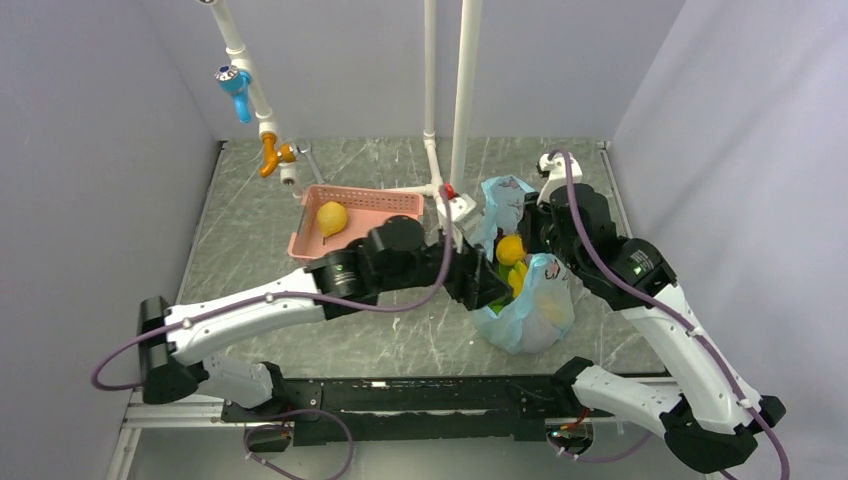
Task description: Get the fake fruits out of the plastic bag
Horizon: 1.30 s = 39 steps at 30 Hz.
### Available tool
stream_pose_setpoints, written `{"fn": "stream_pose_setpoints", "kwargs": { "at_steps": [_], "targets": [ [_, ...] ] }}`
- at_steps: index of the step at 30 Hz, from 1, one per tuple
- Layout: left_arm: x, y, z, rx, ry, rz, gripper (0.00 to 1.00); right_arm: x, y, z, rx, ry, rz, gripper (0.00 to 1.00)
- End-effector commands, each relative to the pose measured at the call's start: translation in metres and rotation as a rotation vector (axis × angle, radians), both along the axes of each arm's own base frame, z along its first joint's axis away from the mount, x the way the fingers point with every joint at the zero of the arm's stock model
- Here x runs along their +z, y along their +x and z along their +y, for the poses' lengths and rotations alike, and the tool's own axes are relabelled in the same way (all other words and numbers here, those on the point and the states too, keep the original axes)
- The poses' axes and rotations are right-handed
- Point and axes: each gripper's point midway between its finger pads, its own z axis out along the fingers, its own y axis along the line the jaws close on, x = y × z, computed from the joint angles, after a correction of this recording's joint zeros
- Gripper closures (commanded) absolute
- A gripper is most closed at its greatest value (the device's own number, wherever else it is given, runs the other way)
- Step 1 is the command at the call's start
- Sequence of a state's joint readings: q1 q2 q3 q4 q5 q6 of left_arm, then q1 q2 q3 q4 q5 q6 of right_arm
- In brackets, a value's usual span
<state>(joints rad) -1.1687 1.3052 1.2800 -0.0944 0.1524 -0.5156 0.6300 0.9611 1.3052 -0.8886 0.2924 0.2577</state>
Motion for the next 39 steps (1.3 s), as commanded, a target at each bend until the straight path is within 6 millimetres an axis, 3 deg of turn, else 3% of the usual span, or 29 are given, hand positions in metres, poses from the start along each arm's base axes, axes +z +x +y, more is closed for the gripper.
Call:
{"fn": "stream_pose_setpoints", "kwargs": {
  "at_steps": [1,3,6,7,9,14,16,23,26,30,34,39],
  "targets": [
    [-0.006,0.013,-0.017,0.055,0.025,-0.035,0.25,0.028,0.004,-0.035,-0.172,-0.056,-0.056,0.54],
    [-0.004,0.018,-0.021,0.073,0.023,-0.039,0.22,0.02,0.002,-0.042,-0.206,-0.089,-0.018,0.29],
    [-0.006,0.027,-0.025,0.107,0.037,-0.037,0.22,0.0,-0.003,-0.037,-0.217,-0.068,0.053,0.14],
    [-0.006,0.028,-0.025,0.113,0.041,-0.037,0.23,-0.006,-0.005,-0.04,-0.245,-0.064,0.072,0.04],
    [-0.007,0.028,-0.023,0.115,0.028,-0.037,0.24,-0.019,-0.006,-0.045,-0.307,-0.063,0.109,0.01],
    [-0.006,0.024,-0.01,0.13,-0.017,-0.034,0.24,-0.059,-0.005,-0.051,-0.416,-0.145,0.22,0.0],
    [-0.005,0.022,-0.005,0.129,-0.014,-0.032,0.24,-0.064,-0.007,-0.052,-0.426,-0.148,0.24,0.02],
    [-0.011,0.017,0.004,0.131,-0.011,-0.016,0.23,-0.062,-0.021,-0.035,-0.307,-0.065,0.273,0.27],
    [-0.015,0.017,0.005,0.129,0.006,-0.016,0.23,-0.068,-0.041,-0.024,-0.247,-0.013,0.366,0.26],
    [-0.014,0.017,0.005,0.129,0.011,-0.023,0.22,-0.066,-0.065,-0.025,-0.232,0.045,0.42,0.16],
    [-0.013,0.018,0.004,0.128,0.018,-0.028,0.22,-0.07,-0.082,-0.022,-0.201,0.084,0.467,0.18],
    [-0.013,0.019,0.003,0.126,0.034,-0.037,0.23,-0.055,-0.087,-0.024,-0.174,0.14,0.411,0.42]
  ]
}}
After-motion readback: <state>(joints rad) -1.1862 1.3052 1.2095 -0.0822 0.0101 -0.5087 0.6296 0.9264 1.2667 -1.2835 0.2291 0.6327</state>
